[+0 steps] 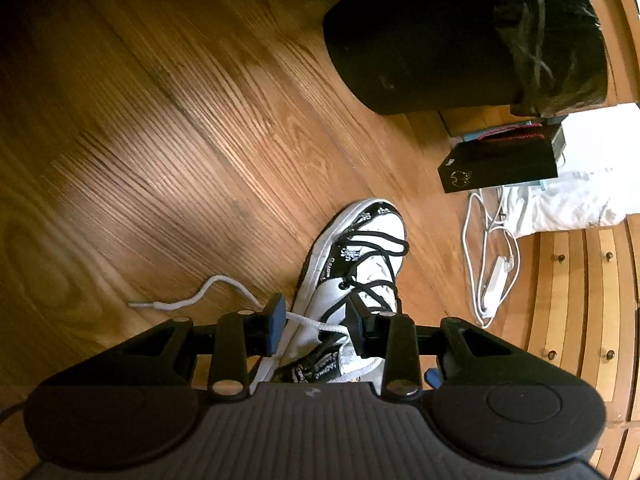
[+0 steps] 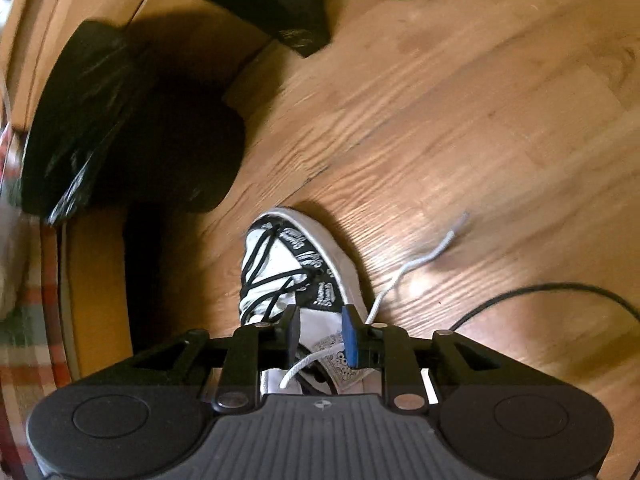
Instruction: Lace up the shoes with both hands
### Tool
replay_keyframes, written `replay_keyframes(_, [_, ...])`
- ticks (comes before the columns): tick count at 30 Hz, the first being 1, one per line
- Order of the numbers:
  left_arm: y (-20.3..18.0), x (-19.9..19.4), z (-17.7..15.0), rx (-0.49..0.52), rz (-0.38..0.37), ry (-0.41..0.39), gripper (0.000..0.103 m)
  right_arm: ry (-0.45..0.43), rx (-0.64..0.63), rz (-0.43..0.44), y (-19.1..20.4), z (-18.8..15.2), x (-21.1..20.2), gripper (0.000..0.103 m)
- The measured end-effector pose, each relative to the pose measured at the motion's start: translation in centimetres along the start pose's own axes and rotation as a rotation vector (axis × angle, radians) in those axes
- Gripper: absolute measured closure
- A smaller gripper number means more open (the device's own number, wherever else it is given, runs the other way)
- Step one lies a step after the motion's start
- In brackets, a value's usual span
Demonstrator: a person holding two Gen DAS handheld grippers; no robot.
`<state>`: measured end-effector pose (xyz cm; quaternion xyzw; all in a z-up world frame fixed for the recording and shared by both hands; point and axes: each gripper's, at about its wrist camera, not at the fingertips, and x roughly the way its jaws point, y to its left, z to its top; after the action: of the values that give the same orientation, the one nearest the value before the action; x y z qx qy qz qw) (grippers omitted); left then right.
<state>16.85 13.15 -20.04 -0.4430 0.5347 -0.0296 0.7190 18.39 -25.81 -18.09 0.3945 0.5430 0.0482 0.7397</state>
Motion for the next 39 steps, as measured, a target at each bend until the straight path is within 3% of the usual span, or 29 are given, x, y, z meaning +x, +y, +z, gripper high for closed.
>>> replay_keyframes(10, [0.3,1.7,-0.3,-0.032,-0.015,0.042,0.067,0.042,0.011,-0.020,-0.5,-0.8,1.0,0.076])
replay_keyframes(26, [-0.2,2.9,-0.5,-0.002,-0.025,0.068,0.068,0.080,-0.005,-0.001,0.4,-1.6,2.7,0.075])
replay_keyframes(30, [-0.5,3.0,-0.6,0.015,-0.038,0.067,0.073,0.077,-0.026,0.002,0.7,-1.7,3.0,0.081])
replay_keyframes(39, [-0.8,2.9,-0.7,0.034,-0.050,0.049,0.073,0.033,-0.071,-0.011,1.3,-1.6,3.1,0.086])
